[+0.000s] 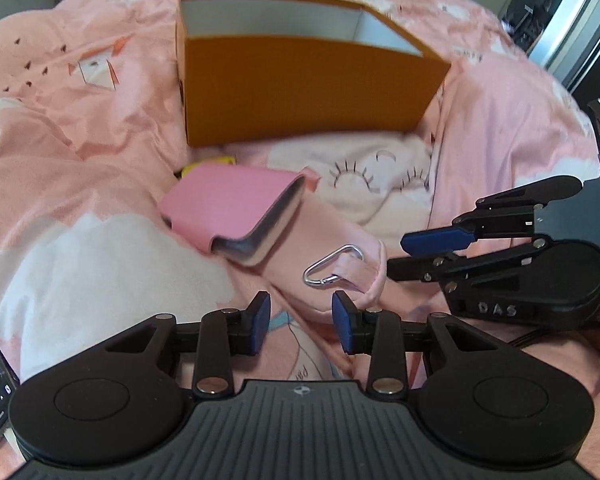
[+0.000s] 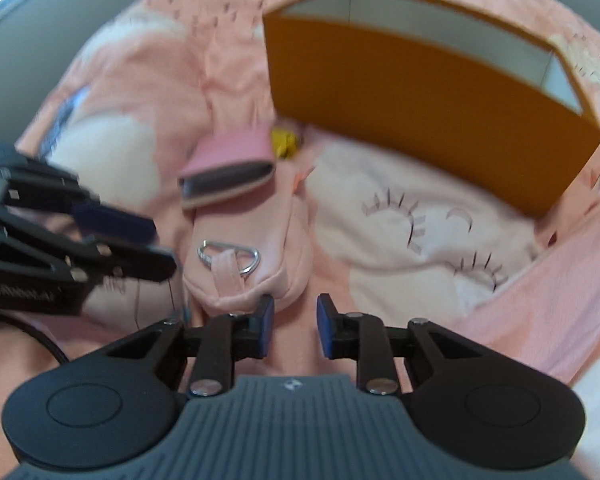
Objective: Organize objects
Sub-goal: 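Withdraw both tools from the orange box toward the pink wallet and pouch, then grasp the pink pouch with the right tool and lift it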
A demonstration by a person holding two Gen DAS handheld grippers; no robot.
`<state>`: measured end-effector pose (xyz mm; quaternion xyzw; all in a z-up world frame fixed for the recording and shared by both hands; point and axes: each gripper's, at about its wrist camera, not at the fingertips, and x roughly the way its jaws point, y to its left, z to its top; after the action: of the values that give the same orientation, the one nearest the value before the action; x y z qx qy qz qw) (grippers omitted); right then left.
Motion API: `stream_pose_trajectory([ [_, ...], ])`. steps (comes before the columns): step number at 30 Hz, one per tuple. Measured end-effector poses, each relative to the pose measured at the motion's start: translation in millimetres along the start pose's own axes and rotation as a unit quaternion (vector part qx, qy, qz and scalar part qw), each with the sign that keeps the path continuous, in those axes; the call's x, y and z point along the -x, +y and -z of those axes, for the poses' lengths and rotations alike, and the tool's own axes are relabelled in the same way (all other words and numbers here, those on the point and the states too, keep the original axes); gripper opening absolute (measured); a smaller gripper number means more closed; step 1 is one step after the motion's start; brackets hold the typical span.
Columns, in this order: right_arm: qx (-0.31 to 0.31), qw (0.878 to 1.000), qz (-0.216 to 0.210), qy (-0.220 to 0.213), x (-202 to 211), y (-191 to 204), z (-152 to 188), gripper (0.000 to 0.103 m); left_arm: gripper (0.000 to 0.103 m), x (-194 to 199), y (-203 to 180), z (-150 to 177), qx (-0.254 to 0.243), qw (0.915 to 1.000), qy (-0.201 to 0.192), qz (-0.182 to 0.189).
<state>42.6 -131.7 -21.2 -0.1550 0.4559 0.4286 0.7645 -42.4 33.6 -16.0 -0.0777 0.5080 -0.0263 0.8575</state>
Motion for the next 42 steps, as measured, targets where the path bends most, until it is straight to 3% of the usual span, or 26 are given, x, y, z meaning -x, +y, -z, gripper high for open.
stream_pose_trajectory([
  [7, -0.032, 0.995, -0.025, -0.088, 13.9, -4.1, -20.8, 0.027, 0.046, 3.4, 0.0, -2.6, -0.013, 0.9995, -0.029, 0.005],
  [10, -0.027, 0.995, -0.041, -0.090, 5.8, 5.1, -30.8, 0.027, 0.051, 5.5, -0.6, -3.2, -0.018, 0.9988, -0.044, -0.003],
  [16, 0.002, 0.998, 0.003, -0.061, -9.0, 17.6, -35.0, 0.028, 0.052, -0.7, 1.1, -3.6, -0.027, 0.9992, -0.028, -0.007],
  [18, -0.010, 0.999, 0.020, -0.041, -10.8, 9.0, -29.0, 0.039, 0.052, -6.6, 4.6, -2.8, -0.021, 0.9997, -0.012, 0.004],
  [22, -0.037, 0.999, -0.007, 0.002, -12.4, -5.7, -13.5, 0.049, 0.052, -13.5, 5.9, -0.2, -0.019, 0.9997, 0.003, 0.013],
  [24, -0.044, 0.999, -0.018, 0.018, -13.0, -7.0, -6.5, 0.068, 0.052, -15.0, 6.2, -1.0, -0.017, 0.9997, 0.006, 0.014],
  [27, -0.024, 0.998, -0.012, 0.053, -20.7, 3.1, 0.8, 0.080, 0.052, -14.8, 7.3, -1.2, -0.014, 0.9998, 0.006, 0.015],
  [32, -0.027, 0.995, -0.038, 0.089, -36.0, 4.5, 6.3, 0.080, 0.050, -15.5, 7.5, -1.3, -0.014, 0.9998, 0.009, 0.006],
  [34, -0.021, 0.996, -0.035, 0.084, -39.8, 6.8, 6.7, 0.078, 0.050, -15.3, 7.9, -1.2, -0.013, 0.9999, 0.008, 0.006],
  [38, -0.012, 0.997, -0.030, 0.077, -43.5, 9.7, 6.9, 0.064, 0.047, -14.3, 8.1, -0.7, -0.012, 0.9999, 0.004, 0.004],
  [42, -0.014, 0.999, -0.027, 0.036, -23.2, 6.5, 3.9, 0.056, 0.045, -8.2, 13.3, -2.1, 0.003, 0.9999, -0.013, 0.004],
])
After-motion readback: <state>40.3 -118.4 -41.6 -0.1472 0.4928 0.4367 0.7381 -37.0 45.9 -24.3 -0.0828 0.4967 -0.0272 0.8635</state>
